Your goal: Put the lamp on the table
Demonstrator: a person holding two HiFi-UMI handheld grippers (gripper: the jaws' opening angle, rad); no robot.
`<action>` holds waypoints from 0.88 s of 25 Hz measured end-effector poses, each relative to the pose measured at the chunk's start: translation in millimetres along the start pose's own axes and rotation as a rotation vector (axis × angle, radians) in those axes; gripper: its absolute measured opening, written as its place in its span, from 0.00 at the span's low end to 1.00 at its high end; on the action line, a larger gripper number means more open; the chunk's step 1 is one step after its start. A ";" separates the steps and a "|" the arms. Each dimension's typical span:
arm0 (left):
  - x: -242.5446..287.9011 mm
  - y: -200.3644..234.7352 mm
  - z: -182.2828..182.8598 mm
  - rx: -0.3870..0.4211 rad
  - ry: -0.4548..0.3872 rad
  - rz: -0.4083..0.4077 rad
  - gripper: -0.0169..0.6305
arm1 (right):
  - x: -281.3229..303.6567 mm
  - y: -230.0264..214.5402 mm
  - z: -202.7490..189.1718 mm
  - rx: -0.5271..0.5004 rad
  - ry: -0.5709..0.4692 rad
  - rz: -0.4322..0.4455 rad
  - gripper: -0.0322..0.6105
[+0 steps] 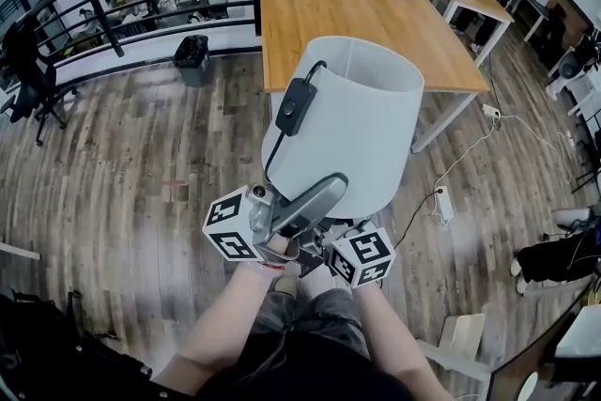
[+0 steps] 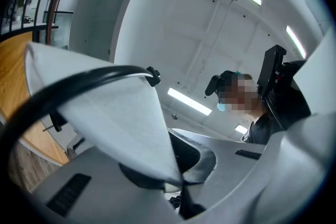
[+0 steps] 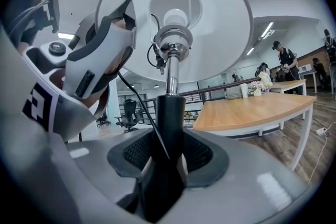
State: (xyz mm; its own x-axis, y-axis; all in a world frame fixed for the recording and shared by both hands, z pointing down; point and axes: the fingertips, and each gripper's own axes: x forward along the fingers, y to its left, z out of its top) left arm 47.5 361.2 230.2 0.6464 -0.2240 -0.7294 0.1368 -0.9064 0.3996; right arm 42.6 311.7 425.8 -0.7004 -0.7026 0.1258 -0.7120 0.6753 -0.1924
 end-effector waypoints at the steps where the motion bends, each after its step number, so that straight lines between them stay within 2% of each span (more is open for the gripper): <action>1: -2.8 3.7 3.9 -0.002 -0.009 0.005 0.03 | 4.6 0.0 -1.5 -0.001 0.008 0.005 0.32; 6: -13.0 22.9 17.8 -0.002 -0.029 0.034 0.03 | 25.7 -1.0 -8.7 0.011 0.043 0.027 0.32; 13: -10.1 52.9 33.6 0.023 -0.008 0.033 0.03 | 58.6 -18.4 -0.3 0.015 0.025 0.036 0.32; 22: 16.5 121.7 50.2 0.043 0.028 0.036 0.03 | 107.6 -74.3 18.9 0.038 0.005 0.048 0.32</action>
State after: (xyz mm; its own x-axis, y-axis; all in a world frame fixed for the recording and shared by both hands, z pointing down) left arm 37.1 229.2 238.9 0.6712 -0.2472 -0.6988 0.0814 -0.9125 0.4009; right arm 21.1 181.6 435.2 -0.7339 -0.6685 0.1200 -0.6753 0.6992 -0.2348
